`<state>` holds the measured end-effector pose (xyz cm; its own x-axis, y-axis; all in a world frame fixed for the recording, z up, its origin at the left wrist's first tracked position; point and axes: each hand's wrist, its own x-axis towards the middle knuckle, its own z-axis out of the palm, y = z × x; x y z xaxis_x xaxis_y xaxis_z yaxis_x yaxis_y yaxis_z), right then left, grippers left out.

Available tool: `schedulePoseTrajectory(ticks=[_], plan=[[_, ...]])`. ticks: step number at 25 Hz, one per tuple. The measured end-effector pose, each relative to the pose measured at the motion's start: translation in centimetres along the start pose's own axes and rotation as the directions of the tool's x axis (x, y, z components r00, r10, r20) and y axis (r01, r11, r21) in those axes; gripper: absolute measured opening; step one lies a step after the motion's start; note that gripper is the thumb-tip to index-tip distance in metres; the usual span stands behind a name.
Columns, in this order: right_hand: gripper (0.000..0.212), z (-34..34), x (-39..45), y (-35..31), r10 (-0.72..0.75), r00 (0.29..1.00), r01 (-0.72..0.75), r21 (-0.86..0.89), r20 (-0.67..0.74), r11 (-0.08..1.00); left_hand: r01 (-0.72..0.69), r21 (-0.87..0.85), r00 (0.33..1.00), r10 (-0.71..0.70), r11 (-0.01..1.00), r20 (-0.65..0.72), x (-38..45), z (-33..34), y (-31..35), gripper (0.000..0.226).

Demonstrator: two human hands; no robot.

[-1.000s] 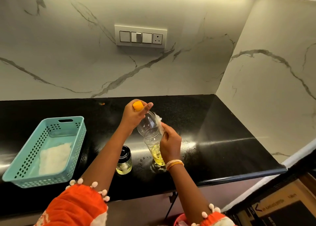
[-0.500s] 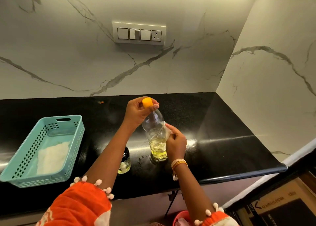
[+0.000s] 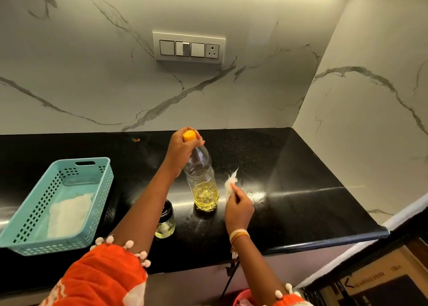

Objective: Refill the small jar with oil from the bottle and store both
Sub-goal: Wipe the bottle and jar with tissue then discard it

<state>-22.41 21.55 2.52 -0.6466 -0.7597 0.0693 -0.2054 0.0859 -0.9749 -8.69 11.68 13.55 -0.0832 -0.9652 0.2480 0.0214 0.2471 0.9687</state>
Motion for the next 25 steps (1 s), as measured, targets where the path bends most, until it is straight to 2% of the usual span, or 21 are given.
schedulePoseTrajectory(ticks=[2, 4, 6, 8, 10, 13, 15, 17, 20, 23, 25], plan=[[0.029, 0.1, 1.2, -2.7, -0.019, 1.000, 0.023, 0.143, -0.025, 0.990, -0.008, -0.120, 0.996, -0.002, 0.993, -0.089, -0.2, 0.2, 0.2, 0.010], [0.027, 0.5, 1.7, -4.2, -0.101, 0.995, 0.100, 0.213, -0.009, 0.972, -0.041, -0.154, 0.991, 0.019, 0.987, -0.136, -0.2, 0.5, 0.1, 0.008], [0.022, 1.3, 1.2, -4.3, -0.236, 0.971, 0.229, 0.128, 0.038, 0.965, -0.075, -0.118, 0.989, 0.058, 0.990, -0.138, -0.2, 0.7, 0.0, 0.010], [0.019, 2.3, 0.4, -2.6, -0.283, 0.954, 0.280, 0.041, 0.099, 0.959, -0.075, -0.080, 0.987, 0.063, 0.994, -0.147, 0.0, 0.6, -0.1, 0.020], [0.018, 2.7, 0.0, -0.3, -0.238, 0.964, 0.241, -0.011, 0.120, 0.971, -0.031, -0.075, 0.982, 0.016, 0.997, -0.187, 0.4, 0.2, -0.3, 0.028], [0.017, 1.8, 0.2, 2.4, -0.095, 0.981, 0.109, -0.082, 0.167, 0.991, 0.014, -0.066, 0.968, -0.030, 0.998, -0.249, 0.8, -0.9, -0.8, 0.027], [0.022, 1.2, 0.7, 2.6, 0.004, 0.980, 0.011, -0.073, 0.200, 0.997, -0.002, -0.034, 0.965, -0.007, 0.999, -0.262, 0.7, -1.3, -1.1, 0.028], [0.031, 1.0, 1.3, 0.9, 0.000, 0.984, 0.006, -0.030, 0.177, 1.000, -0.018, -0.012, 0.969, 0.014, 1.000, -0.245, 0.8, -1.3, -1.1, 0.028], [0.034, 1.9, 2.0, -2.6, -0.148, 0.977, 0.150, 0.000, 0.156, 0.989, 0.001, -0.015, 0.981, -0.004, 1.000, -0.196, 1.2, -1.3, -0.8, 0.028], [0.026, 3.4, 1.1, -4.0, -0.404, 0.884, 0.430, -0.071, 0.235, 0.900, 0.013, -0.030, 0.990, -0.017, 0.999, -0.143, 1.5, -1.7, -0.9, 0.024], [0.029, 4.3, 0.6, -1.9, -0.423, 0.867, 0.464, -0.120, 0.262, 0.878, 0.021, -0.052, 0.991, -0.027, 0.998, -0.128, 1.6, -2.0, -0.9, 0.023]])
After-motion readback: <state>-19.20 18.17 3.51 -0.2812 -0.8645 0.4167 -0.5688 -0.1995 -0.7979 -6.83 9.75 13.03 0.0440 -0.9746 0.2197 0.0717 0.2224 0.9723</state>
